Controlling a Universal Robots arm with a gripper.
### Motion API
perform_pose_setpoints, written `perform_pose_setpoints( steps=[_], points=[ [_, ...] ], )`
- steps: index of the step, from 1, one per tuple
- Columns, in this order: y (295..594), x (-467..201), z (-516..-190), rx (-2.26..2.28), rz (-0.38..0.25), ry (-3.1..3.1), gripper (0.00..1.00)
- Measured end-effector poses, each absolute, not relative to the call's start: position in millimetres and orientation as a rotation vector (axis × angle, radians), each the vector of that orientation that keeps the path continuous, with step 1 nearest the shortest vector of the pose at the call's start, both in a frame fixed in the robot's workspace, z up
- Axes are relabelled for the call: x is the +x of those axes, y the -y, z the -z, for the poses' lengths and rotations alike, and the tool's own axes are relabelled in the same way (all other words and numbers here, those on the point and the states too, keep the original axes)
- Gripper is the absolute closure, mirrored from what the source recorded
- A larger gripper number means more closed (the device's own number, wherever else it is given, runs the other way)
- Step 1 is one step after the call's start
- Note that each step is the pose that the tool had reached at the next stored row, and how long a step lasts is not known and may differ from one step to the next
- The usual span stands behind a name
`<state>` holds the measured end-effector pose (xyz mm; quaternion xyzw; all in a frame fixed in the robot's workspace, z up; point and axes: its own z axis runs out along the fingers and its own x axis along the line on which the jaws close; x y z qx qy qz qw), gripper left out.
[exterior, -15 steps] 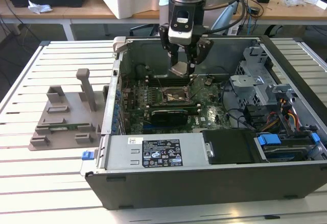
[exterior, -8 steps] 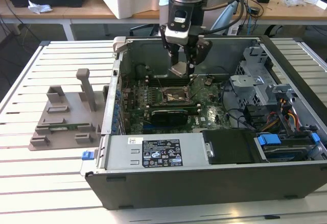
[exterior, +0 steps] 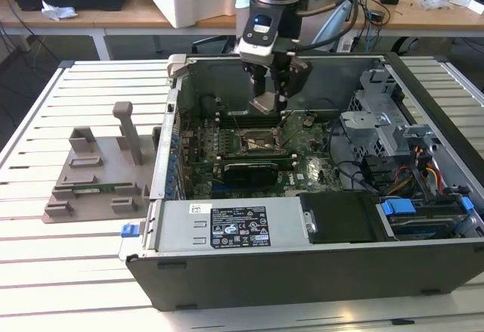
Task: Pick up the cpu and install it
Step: 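Place the cpu into insertion slot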
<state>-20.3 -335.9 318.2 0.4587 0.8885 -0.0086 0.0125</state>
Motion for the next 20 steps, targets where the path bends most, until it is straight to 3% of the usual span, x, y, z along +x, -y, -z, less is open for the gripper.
perform_pose_setpoints(
  steps=[20],
  points=[
    [336.0,-20.3,-315.2,2.065,0.038,-2.340,0.46]
  ],
)
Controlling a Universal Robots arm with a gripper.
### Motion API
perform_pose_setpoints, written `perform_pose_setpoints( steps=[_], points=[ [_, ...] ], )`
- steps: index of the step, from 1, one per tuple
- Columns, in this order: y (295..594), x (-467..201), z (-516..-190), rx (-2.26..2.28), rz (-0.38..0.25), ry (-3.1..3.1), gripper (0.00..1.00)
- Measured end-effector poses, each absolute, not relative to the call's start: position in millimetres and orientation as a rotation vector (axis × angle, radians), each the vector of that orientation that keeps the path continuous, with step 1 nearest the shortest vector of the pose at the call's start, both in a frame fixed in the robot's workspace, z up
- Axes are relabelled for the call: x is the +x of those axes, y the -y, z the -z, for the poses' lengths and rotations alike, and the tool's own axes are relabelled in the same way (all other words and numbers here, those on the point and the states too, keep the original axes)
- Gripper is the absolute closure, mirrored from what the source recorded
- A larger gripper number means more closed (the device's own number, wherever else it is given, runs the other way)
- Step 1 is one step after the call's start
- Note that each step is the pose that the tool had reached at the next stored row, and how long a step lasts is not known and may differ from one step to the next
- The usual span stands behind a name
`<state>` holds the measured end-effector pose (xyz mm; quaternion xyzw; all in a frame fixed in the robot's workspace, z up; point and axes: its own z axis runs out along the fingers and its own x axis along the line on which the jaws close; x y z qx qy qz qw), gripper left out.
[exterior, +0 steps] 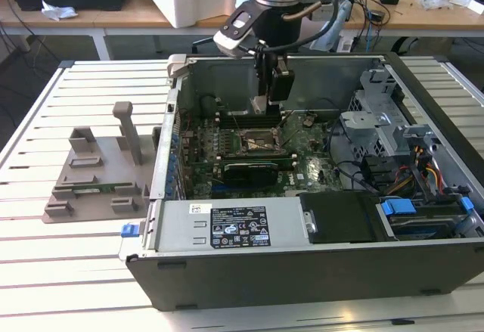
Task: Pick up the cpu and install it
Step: 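Place the cpu into insertion slot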
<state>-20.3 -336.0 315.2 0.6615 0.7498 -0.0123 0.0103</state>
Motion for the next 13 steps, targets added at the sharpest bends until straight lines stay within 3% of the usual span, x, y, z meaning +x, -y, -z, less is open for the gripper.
perform_pose_setpoints(
  steps=[13],
  points=[
    [336,-20,-304,2.151,0.042,-2.261,0.46]
  ],
)
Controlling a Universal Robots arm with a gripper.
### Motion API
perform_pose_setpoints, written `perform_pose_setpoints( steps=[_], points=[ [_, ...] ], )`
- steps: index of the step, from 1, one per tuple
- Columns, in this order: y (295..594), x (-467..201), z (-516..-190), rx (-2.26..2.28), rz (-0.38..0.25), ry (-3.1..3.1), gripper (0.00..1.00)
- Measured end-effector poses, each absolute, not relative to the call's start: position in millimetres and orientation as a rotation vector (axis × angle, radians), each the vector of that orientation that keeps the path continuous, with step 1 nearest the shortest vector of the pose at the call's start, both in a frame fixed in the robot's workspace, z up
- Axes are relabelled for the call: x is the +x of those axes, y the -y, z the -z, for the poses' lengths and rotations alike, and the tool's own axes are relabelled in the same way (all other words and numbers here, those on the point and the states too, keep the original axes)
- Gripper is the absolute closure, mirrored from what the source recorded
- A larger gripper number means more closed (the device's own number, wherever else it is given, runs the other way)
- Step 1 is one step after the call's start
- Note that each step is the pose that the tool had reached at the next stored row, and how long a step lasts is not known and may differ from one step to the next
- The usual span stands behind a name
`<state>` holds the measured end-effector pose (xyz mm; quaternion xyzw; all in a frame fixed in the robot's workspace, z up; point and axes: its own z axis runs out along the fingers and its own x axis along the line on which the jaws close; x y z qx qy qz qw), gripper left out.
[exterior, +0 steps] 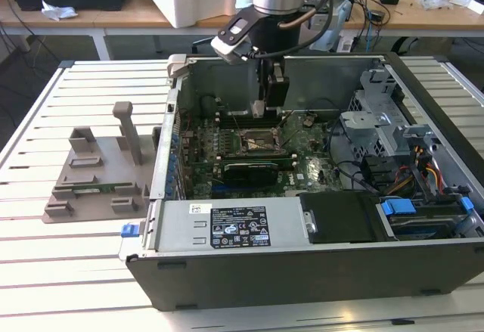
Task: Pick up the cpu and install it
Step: 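Place the cpu into insertion slot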
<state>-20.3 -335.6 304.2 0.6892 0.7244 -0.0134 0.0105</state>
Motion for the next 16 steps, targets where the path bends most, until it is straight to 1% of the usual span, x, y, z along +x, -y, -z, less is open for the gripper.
perform_pose_setpoints(
  steps=[12,16],
  points=[
    [335,-20,-279,2.151,0.042,-2.260,0.46],
    [327,-20,-275,2.151,0.042,-2.261,0.46]
  ],
)
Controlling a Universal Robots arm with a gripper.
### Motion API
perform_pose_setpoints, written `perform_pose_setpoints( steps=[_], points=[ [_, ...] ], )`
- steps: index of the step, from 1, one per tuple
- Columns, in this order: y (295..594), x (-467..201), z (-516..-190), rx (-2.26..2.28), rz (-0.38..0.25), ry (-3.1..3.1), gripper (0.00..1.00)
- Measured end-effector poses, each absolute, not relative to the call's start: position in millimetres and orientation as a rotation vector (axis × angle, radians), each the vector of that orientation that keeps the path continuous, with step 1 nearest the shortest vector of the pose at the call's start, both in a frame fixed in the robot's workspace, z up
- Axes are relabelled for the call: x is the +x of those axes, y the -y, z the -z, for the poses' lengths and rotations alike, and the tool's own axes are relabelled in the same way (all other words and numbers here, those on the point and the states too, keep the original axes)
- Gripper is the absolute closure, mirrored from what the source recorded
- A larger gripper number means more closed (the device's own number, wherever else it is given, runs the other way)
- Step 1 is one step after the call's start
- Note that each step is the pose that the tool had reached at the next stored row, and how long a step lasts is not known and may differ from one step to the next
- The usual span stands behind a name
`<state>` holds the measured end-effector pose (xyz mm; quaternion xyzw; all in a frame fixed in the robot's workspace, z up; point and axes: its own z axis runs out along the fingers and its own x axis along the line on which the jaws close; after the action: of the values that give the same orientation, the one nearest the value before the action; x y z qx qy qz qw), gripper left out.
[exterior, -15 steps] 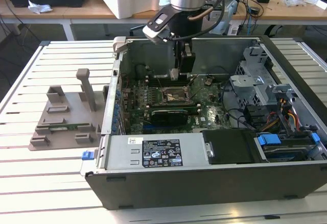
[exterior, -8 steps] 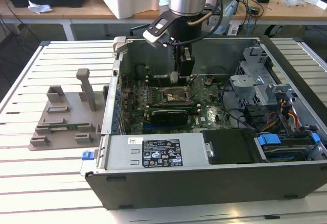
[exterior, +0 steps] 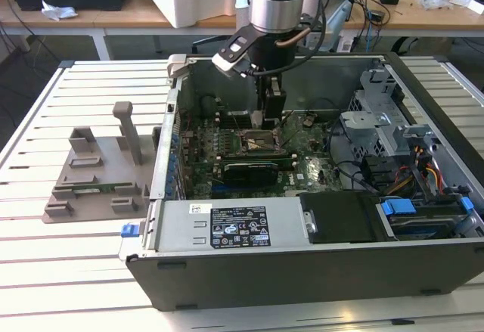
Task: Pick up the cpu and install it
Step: 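Place the cpu into insertion slot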
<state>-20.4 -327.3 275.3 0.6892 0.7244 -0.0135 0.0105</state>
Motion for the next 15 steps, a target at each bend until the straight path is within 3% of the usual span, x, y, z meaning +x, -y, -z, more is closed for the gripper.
perform_pose_setpoints(
  steps=[15],
  points=[
    [319,-20,-249,2.151,0.042,-2.261,0.46]
  ],
)
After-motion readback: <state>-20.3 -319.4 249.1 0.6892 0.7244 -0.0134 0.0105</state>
